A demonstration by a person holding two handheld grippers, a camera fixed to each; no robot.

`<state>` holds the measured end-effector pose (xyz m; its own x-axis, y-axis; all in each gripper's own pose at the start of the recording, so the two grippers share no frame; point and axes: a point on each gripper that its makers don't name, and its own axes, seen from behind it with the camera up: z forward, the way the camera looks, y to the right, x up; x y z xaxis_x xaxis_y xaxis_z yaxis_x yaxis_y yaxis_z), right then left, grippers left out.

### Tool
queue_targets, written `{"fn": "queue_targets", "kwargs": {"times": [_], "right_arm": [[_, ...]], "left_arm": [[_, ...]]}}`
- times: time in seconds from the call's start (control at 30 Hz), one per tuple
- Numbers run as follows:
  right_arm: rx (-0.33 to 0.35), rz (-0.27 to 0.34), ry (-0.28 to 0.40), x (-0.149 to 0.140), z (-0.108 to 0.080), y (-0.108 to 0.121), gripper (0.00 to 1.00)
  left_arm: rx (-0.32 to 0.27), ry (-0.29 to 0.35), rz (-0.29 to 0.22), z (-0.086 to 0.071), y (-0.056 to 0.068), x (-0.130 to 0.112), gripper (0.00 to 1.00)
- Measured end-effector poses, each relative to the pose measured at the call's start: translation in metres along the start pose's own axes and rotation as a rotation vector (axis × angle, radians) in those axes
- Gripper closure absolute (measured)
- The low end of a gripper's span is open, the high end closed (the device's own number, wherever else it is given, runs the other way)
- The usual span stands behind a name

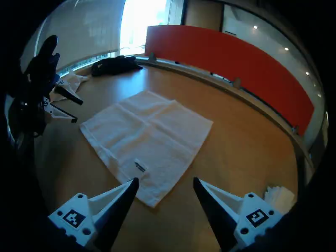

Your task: Fold towel

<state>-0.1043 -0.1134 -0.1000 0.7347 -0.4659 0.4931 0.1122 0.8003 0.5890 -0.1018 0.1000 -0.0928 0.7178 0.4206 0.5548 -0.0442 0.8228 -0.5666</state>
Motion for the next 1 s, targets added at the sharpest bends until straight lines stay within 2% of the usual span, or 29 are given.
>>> {"fn": "queue_targets", "kwargs": {"times": [0.33,0.57,0.77,0.87,1.0], "right_arm": [[0.025,-0.009,-0.036,-0.012,0.008,-0.006,0.00],[0.048,-0.015,-0.065,-0.024,0.013,-0.012,0.01],[0.078,-0.005,-0.091,-0.032,0.014,-0.018,0.05],[0.067,-0.006,-0.092,-0.034,0.014,-0.015,0.07],[0.078,-0.011,-0.098,-0.038,0.014,-0.017,0.16]], "left_arm": [[-0.043,-0.044,0.017,0.010,0.009,-0.014,0.04],[-0.081,-0.075,0.043,0.016,0.021,-0.021,0.04],[-0.097,-0.094,0.045,0.019,0.027,-0.026,0.05],[-0.102,-0.100,0.038,0.021,0.028,-0.028,0.06],[-0.104,-0.098,0.034,0.022,0.028,-0.026,0.09]]}}
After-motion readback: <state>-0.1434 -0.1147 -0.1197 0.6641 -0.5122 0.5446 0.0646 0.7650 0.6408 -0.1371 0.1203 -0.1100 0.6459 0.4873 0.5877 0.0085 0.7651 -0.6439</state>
